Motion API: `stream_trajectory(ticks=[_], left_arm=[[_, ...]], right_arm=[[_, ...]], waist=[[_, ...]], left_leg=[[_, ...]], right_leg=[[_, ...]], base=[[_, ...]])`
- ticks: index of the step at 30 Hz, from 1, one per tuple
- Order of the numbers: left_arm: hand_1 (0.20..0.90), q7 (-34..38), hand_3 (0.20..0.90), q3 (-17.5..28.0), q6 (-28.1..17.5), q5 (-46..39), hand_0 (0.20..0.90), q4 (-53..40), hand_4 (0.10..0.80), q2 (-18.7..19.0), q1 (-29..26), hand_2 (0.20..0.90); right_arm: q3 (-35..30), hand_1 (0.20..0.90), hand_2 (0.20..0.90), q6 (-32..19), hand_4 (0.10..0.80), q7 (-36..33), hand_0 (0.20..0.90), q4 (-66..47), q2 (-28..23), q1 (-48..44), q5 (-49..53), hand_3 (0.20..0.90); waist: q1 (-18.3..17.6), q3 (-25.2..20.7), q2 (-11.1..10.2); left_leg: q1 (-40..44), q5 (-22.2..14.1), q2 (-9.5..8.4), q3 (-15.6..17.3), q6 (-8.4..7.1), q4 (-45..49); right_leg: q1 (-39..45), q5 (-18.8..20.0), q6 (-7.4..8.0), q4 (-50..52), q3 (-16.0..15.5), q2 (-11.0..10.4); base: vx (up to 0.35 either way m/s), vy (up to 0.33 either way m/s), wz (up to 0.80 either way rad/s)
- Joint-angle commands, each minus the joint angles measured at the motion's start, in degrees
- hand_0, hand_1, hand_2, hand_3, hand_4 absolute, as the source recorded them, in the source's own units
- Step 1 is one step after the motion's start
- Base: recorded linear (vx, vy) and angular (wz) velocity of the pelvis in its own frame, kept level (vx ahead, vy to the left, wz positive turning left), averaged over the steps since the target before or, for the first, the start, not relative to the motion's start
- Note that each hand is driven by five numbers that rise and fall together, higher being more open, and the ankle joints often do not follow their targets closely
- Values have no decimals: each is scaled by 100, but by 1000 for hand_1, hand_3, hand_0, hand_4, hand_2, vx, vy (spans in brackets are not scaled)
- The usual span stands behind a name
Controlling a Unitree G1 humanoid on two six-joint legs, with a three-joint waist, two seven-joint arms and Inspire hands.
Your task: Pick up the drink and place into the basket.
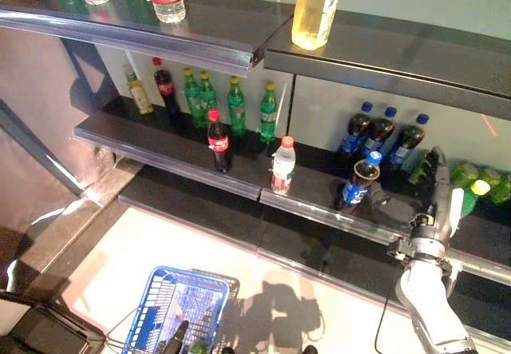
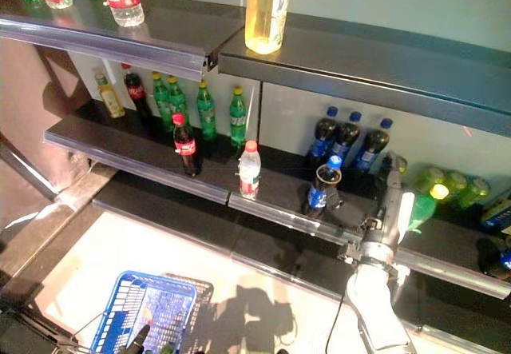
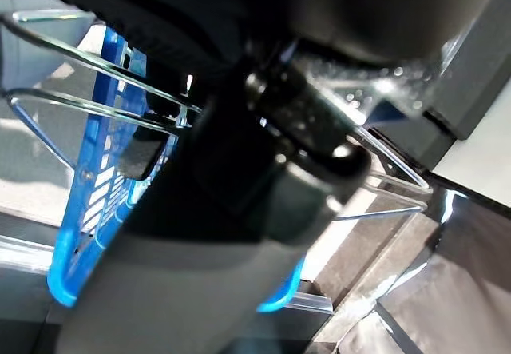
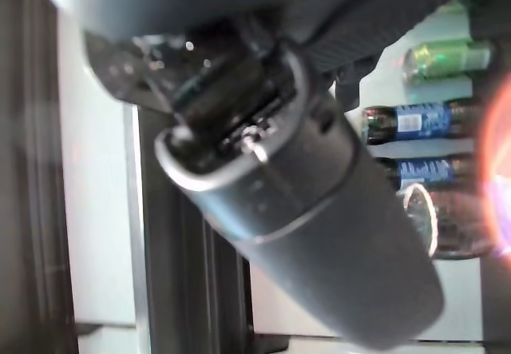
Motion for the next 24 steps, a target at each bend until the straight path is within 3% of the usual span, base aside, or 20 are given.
stream_trajectory(ticks=[1,10,15,24], left_arm=[[300,-344,200,-372,-451,193,300,-554,100,50,-143,300],[300,-482,200,-838,-628,-399,300,-900,100,225,-834,300],[300,-514,200,-1079,-825,-651,300,-1181,100,246,-1091,300],[300,-446,200,-1081,-798,-711,300,-1342,100,287,-1225,300]], right_arm=[[-120,900,900,-531,800,-528,900,-302,-254,-992,-183,900],[219,900,900,-373,800,-1279,900,146,-152,-2559,-361,900],[277,900,900,-371,800,-1616,900,402,-171,-2974,-344,900],[168,900,900,-401,800,-1830,900,589,-117,-3265,-256,900]], waist=[[128,163,68],[70,1095,157],[36,1473,220],[27,1719,287]], left_leg=[[-605,-176,85,68,-88,914],[-1537,-101,42,9,-31,1299],[-1962,-134,59,12,-36,1652],[-2183,-119,37,27,-18,1785]], right_leg=[[-418,-341,81,864,-171,-305],[-1251,-218,56,1102,-22,-397],[-1594,-221,25,1317,19,-429],[-1774,-232,7,1419,49,-466]], base=[[-96,47,7],[-170,6,0],[-100,5,-5],[-10,5,-2]])
